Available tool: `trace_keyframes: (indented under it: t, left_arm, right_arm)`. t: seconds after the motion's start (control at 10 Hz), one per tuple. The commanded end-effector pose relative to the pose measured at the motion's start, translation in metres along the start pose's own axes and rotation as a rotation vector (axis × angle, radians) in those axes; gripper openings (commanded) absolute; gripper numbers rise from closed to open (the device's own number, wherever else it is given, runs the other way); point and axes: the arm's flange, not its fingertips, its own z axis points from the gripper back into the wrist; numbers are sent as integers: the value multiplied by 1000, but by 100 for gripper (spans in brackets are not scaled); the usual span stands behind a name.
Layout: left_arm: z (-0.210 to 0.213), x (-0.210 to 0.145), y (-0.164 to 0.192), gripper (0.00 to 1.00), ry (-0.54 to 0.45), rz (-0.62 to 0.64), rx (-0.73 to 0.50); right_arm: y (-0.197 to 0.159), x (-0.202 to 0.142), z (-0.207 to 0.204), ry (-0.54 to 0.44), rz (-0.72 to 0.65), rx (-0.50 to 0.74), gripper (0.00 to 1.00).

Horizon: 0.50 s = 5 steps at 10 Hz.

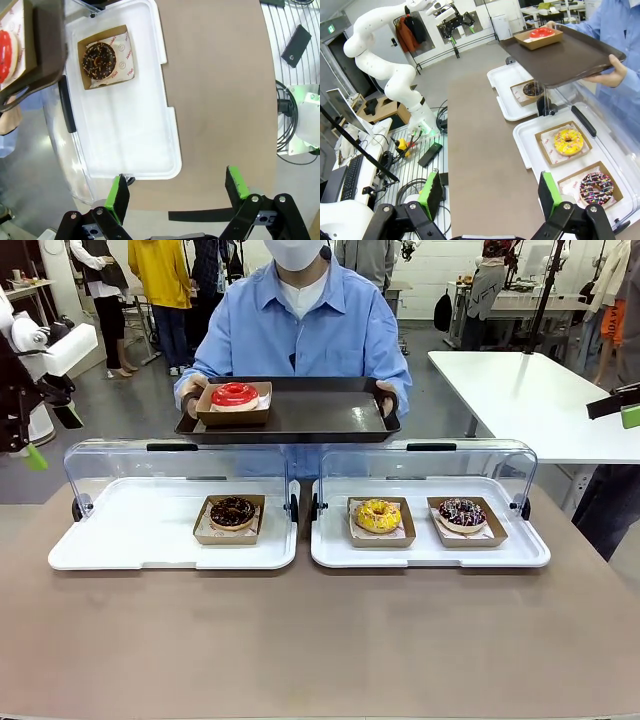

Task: Provide the desired donut to the person.
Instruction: Pick up and lift the Paper togo box containing the Donut pointed at by the person.

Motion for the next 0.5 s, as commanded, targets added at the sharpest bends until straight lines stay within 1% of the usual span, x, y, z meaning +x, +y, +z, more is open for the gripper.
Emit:
trace_keyframes:
  t: [0.0,0.4]
  left_arm:
    - [1,1,0,100,-1,-1,2]
    - [1,1,0,100,-1,-1,2]
  right_arm:
    - [0,0,0,-6,2,4,100]
    - [0,0,0,-6,2,4,100]
